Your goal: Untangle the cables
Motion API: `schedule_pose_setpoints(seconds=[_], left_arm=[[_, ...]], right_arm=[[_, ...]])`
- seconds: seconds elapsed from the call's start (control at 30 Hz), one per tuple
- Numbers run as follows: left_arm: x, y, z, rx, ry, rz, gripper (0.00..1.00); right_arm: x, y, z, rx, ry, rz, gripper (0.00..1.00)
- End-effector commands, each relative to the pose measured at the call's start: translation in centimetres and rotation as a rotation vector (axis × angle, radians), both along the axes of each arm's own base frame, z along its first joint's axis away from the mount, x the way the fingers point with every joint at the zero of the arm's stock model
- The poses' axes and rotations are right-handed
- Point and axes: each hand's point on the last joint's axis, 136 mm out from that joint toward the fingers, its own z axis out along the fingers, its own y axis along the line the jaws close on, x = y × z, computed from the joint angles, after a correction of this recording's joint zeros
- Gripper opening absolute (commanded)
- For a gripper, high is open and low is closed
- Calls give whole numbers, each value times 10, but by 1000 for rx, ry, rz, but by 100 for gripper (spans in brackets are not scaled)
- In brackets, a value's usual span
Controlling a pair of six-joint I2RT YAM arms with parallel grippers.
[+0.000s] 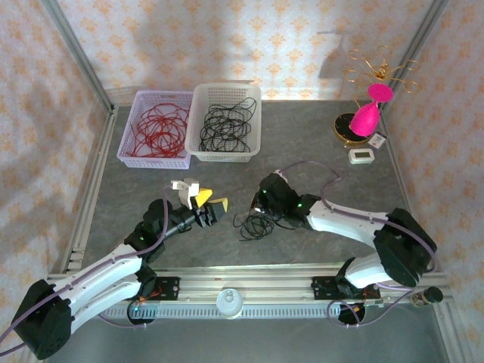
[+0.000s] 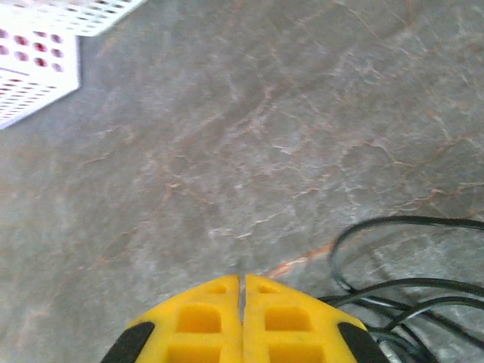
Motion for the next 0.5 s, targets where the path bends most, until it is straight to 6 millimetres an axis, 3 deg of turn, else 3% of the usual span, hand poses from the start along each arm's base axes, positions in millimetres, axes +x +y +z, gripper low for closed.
schedule_pose_setpoints(seconds=[0.0,0.27,0.47], left_arm=[[-6,-15,34,-43,-161,-94,82],[-1,-59,53,-10,-191,-307,68],[1,-71,54,11,-192,-369,51]], right_arm=[[-2,14,53,27,-110,114,0],[-18,36,117,170,-185,244,1],[-22,41,146,252,-238,273,2]])
